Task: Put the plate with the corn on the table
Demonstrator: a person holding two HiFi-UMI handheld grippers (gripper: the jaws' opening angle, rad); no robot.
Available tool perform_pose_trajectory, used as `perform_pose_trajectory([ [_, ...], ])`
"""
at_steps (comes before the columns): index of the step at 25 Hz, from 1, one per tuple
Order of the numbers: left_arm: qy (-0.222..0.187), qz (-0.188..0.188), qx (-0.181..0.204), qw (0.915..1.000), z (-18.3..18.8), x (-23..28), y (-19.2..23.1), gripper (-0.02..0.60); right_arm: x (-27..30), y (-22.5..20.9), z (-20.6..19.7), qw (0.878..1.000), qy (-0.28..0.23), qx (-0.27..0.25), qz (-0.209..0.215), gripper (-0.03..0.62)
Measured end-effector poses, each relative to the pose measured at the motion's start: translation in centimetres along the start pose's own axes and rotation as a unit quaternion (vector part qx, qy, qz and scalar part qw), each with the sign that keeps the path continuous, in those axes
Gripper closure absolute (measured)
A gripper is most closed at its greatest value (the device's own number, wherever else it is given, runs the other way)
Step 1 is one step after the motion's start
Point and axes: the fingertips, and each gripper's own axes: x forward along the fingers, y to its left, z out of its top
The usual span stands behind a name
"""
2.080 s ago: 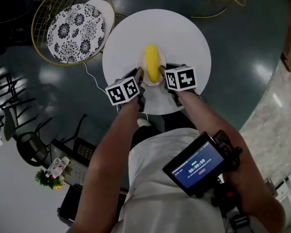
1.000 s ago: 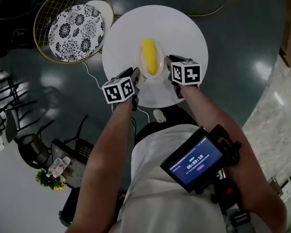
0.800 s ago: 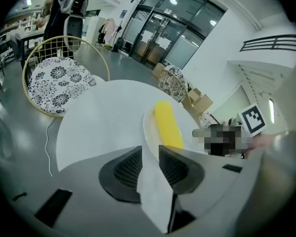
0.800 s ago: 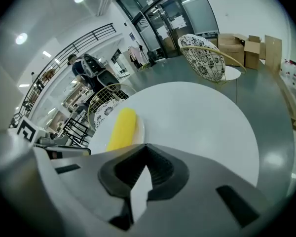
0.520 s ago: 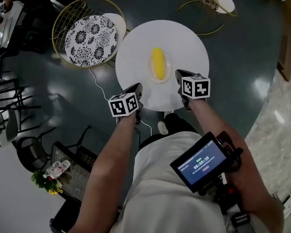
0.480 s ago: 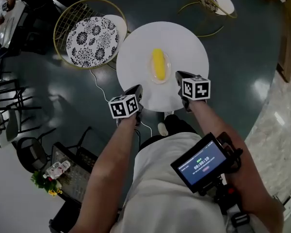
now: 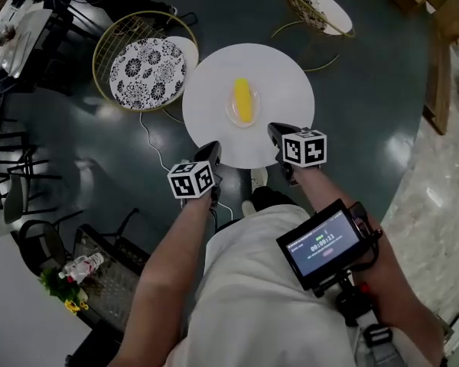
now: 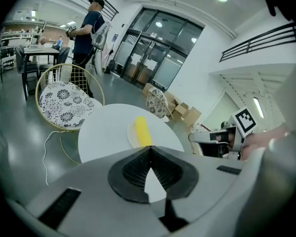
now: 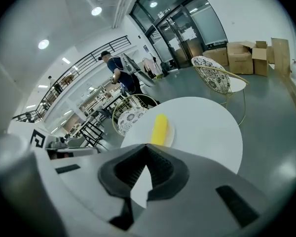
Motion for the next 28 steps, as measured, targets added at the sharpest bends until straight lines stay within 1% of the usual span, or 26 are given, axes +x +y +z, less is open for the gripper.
perform_pose_trajectory([
  [3, -0.016, -0.013, 0.006, 0.9998, 0.1, -1.7, -1.4, 0.574, -1.6, 2.1, -0.1, 1.000, -0.010, -0.011, 0.021, 0.588],
  [7, -0.034, -0.019, 0.010, 0.9992, -0.1, -3.7, -2.6, 0.574, -3.5, 3.7, -0.3, 0.999, -0.021, -0.022, 0.031, 0.588],
  [11, -0.053, -0.036, 0.031, 0.9975, 0.0, -5.7, -3.9, 0.574, -5.2, 5.3, -0.1, 0.998, -0.037, -0.031, 0.040, 0.588],
  [14, -0.064, -0.055, 0.050, 0.9952, -0.1, -7.3, -5.3, 0.574, -6.5, 6.7, 0.0, 0.997, -0.049, -0.038, 0.047, 0.588],
  [18, -0.076, -0.069, 0.067, 0.9924, -0.8, -9.7, -6.5, 0.574, -8.3, 9.1, -0.4, 0.995, -0.057, -0.053, 0.062, 0.588],
  [22, -0.097, -0.084, 0.080, 0.9885, -0.7, -11.7, -7.8, 0.574, -10.1, 11.0, -0.7, 0.991, -0.065, -0.086, 0.078, 0.588],
  [25, -0.116, -0.088, 0.094, 0.9849, -0.7, -13.3, -8.6, 0.574, -11.4, 12.7, -1.5, 0.986, -0.072, -0.116, 0.092, 0.588],
  [28, -0.133, -0.088, 0.116, 0.9804, -0.3, -15.0, -9.3, 0.574, -12.5, 14.4, -2.2, 0.982, -0.081, -0.132, 0.111, 0.588],
])
